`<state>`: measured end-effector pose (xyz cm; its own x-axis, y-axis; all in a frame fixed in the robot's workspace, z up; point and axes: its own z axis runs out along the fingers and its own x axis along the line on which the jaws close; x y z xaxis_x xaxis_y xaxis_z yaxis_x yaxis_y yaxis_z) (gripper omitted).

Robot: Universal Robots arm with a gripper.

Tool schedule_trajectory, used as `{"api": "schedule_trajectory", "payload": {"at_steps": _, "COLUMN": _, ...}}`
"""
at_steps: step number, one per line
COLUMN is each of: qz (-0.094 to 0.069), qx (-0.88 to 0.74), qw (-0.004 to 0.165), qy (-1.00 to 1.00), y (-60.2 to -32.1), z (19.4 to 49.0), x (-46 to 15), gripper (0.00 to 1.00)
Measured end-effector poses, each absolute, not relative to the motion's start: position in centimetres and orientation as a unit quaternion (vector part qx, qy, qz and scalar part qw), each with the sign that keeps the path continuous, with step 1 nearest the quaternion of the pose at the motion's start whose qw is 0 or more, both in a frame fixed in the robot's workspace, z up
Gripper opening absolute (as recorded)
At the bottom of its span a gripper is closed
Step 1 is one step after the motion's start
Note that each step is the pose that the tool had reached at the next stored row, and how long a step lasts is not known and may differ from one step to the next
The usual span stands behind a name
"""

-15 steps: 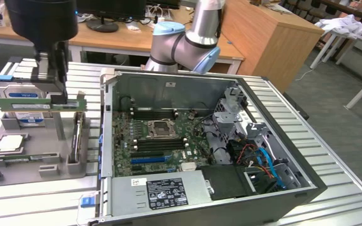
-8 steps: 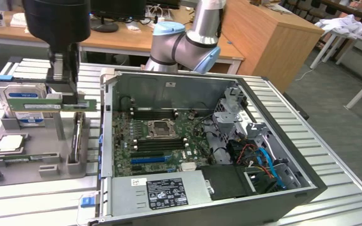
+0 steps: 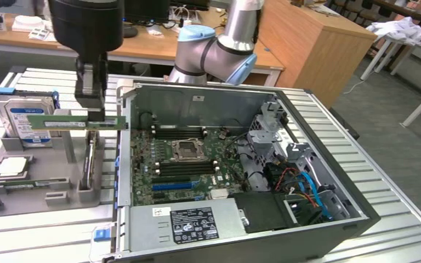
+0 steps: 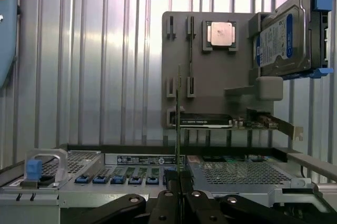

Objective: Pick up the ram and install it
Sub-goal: 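Pick up the ram and move it above insertion slot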

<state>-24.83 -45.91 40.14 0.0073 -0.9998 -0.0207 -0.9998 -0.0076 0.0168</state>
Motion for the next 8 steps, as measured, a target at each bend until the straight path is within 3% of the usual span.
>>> {"api": "schedule_trajectory", "payload": {"at_steps": 8, "qz": 0.013, "qx": -0.710, "qw": 0.001, "qy": 0.704, "y": -45.9, "z": 40.1, "x": -23.3, "gripper": 0.12}}
